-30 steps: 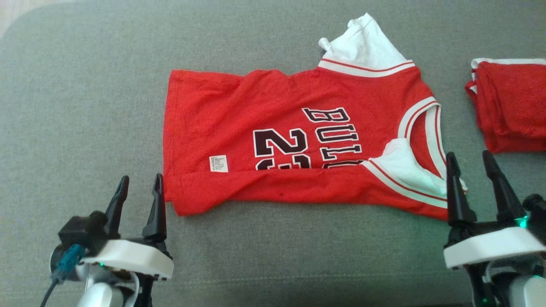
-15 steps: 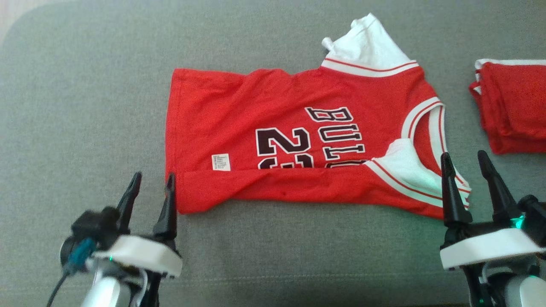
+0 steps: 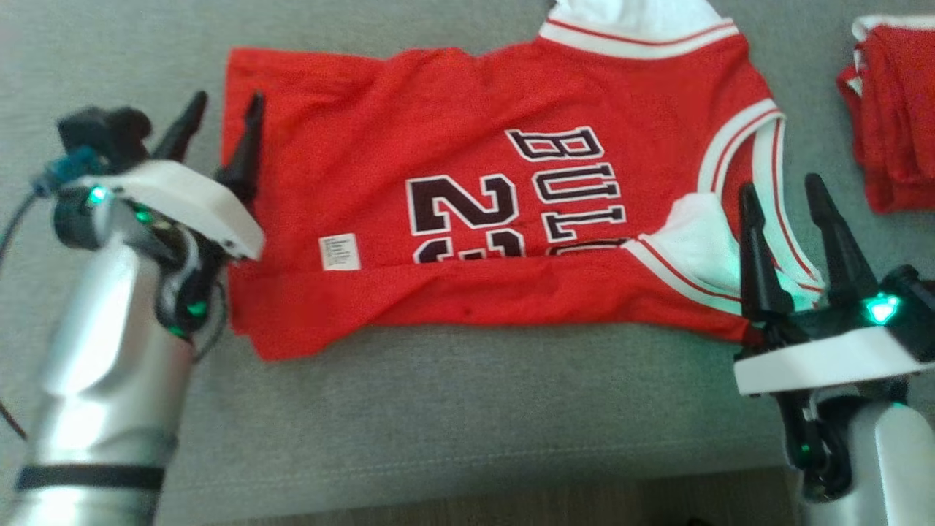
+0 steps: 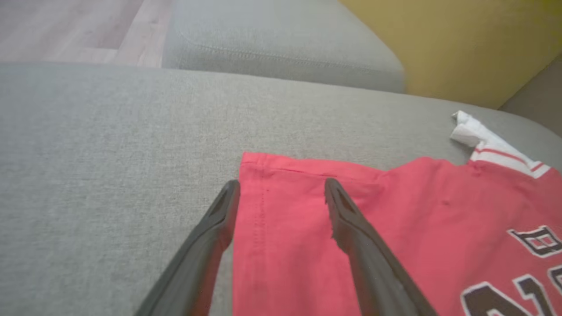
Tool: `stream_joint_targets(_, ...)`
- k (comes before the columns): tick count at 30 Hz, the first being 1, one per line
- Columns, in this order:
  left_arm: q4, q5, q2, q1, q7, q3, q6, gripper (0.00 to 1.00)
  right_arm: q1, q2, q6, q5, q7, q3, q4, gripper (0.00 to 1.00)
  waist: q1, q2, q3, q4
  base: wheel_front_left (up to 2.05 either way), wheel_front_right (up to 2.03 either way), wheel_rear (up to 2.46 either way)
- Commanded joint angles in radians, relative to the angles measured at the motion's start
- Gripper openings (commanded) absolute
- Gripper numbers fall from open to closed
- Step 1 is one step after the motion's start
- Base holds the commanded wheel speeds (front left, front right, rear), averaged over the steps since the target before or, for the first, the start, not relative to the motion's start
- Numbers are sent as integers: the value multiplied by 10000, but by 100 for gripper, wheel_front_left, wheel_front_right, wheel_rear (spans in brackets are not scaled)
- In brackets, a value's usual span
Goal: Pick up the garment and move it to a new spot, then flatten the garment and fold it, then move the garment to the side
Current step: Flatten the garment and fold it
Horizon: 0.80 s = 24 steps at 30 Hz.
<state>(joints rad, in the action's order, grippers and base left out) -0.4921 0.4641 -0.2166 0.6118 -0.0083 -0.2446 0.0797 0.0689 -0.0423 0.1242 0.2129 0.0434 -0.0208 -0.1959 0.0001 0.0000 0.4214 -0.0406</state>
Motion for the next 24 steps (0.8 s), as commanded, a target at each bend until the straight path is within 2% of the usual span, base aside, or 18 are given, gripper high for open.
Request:
stream_joint_targets(1, -229, 101, -521, 590, 60, 423, 93, 100, 265, -80, 65, 132, -156, -305, -237, 100, -1, 0, 455, -449, 0, 0, 0)
stream_joint_targets(7, -1716, 314, -899, 1481, -33, 470, 318, 100, 489, -79, 65, 315, -441, -424, 112, 100, -1, 0, 770, -762, 0, 0, 0)
stream_joint_targets(13, -2942, 583, -1032, 2027, -86, 212, 460, 100, 618, -79, 65, 438, -652, -391, 395, 100, -1, 0, 854, -883, 0, 0, 0)
stream_joint_targets(14, -3080, 615, -1032, 2068, -81, 115, 474, 55, 646, -79, 65, 428, -668, -343, 430, 100, -1, 0, 844, -882, 0, 0, 0)
stream_joint_targets(15, -3170, 607, -1033, 2099, -105, -17, 484, 24, 673, -79, 65, 415, -680, -283, 446, 100, -1, 0, 829, -871, 0, 0, 0)
stream_joint_targets(16, -3225, 601, -1022, 2120, -151, -154, 492, 0, 700, -79, 65, 393, -681, -207, 452, 100, -1, 0, 810, -856, 0, 0, 0)
stream_joint_targets(24, -3234, 563, -994, 2242, -923, -1017, 507, 0, 1317, -79, 65, 180, -437, 198, 379, 100, -1, 0, 666, -685, 0, 0, 0)
